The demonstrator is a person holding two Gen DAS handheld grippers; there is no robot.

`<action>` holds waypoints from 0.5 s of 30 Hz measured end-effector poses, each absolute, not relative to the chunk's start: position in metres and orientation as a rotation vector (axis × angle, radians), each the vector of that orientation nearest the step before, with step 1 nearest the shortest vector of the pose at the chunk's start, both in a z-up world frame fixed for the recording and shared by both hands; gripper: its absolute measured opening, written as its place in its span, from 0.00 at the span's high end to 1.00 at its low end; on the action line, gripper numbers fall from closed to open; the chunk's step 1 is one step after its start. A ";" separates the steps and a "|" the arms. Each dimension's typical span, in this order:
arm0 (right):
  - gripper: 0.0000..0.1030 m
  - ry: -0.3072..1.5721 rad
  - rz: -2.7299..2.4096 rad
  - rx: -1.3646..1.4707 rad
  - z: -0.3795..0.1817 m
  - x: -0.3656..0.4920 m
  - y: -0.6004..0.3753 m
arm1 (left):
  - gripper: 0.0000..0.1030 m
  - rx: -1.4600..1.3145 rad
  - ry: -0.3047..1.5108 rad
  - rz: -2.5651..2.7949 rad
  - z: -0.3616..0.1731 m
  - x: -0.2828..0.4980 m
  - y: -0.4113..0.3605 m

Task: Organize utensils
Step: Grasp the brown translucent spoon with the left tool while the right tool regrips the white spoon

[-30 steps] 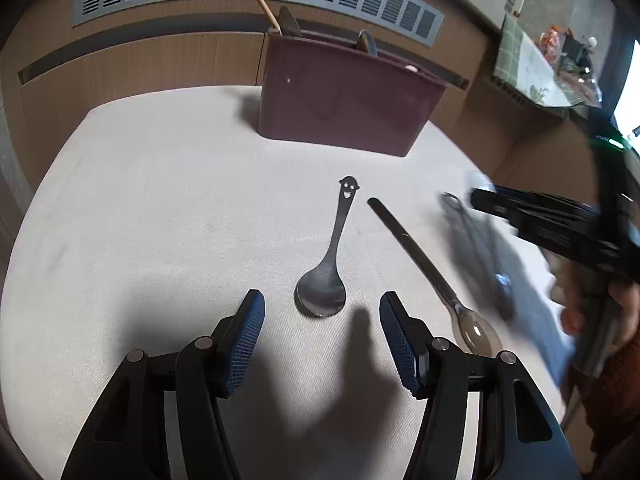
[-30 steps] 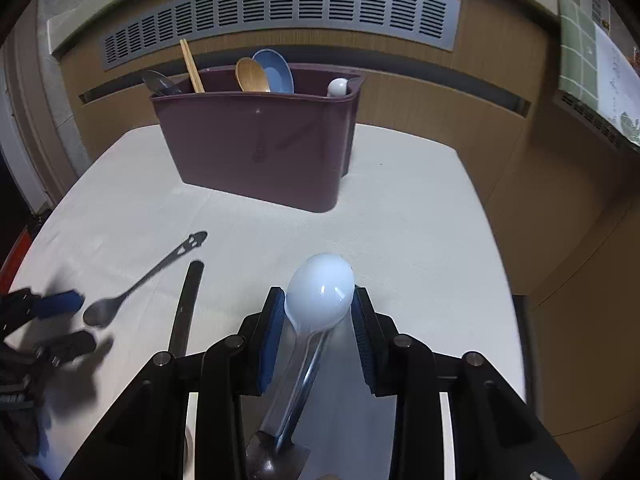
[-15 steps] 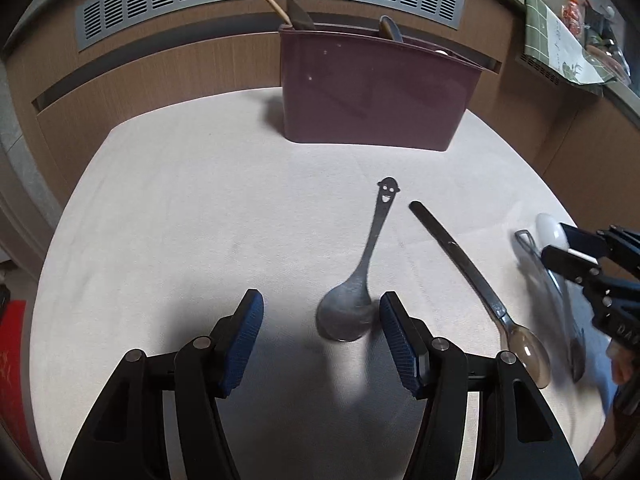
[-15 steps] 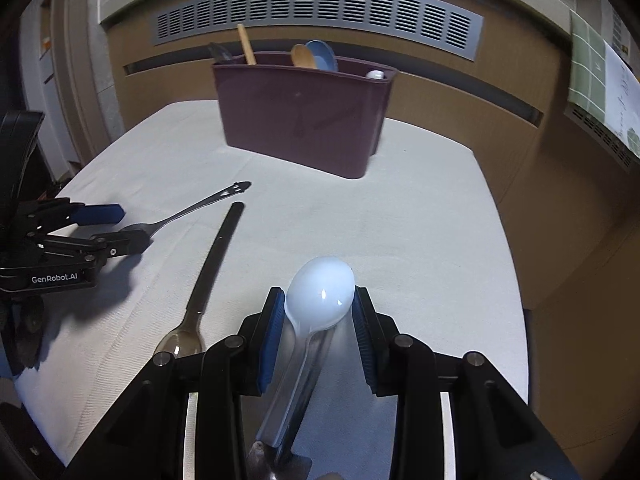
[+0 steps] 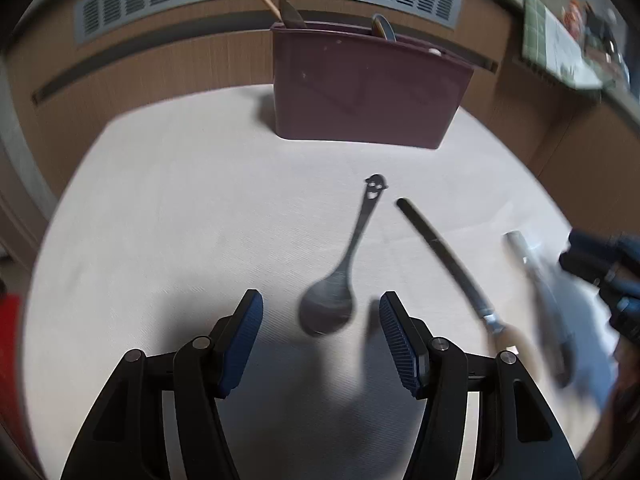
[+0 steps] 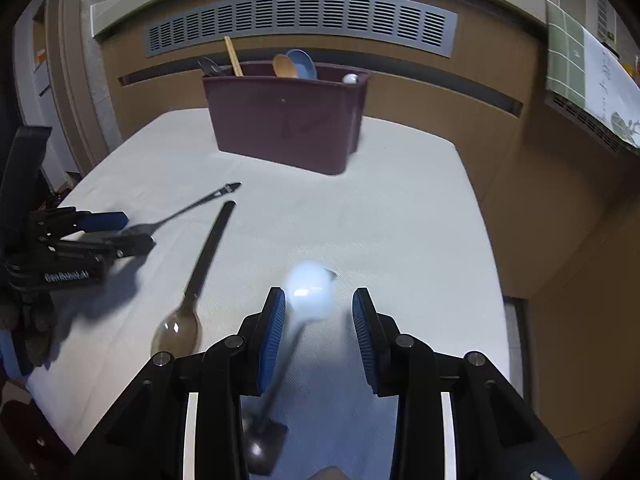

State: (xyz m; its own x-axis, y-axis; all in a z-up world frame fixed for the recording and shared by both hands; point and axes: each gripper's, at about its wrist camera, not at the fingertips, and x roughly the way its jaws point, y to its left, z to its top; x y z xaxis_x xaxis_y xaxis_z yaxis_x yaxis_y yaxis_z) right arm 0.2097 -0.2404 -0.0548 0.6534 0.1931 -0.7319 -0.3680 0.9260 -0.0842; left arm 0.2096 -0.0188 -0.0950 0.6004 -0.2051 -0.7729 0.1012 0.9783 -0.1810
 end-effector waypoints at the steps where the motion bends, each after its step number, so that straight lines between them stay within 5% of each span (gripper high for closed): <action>1: 0.69 0.805 0.317 -0.228 -0.056 0.208 -0.245 | 0.42 -0.161 0.915 -0.211 -0.092 0.207 -0.020; 15: 0.69 0.838 0.197 -0.072 -0.061 0.187 -0.292 | 0.42 0.199 0.899 -0.393 -0.095 0.167 -0.143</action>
State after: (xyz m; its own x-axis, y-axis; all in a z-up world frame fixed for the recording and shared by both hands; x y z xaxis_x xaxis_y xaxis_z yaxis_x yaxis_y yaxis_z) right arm 0.1873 -0.2922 -0.0607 0.6521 0.1451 -0.7441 -0.2019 0.9793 0.0140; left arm 0.1667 -0.1431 -0.0952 0.5574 -0.2484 -0.7922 0.4125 0.9109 0.0047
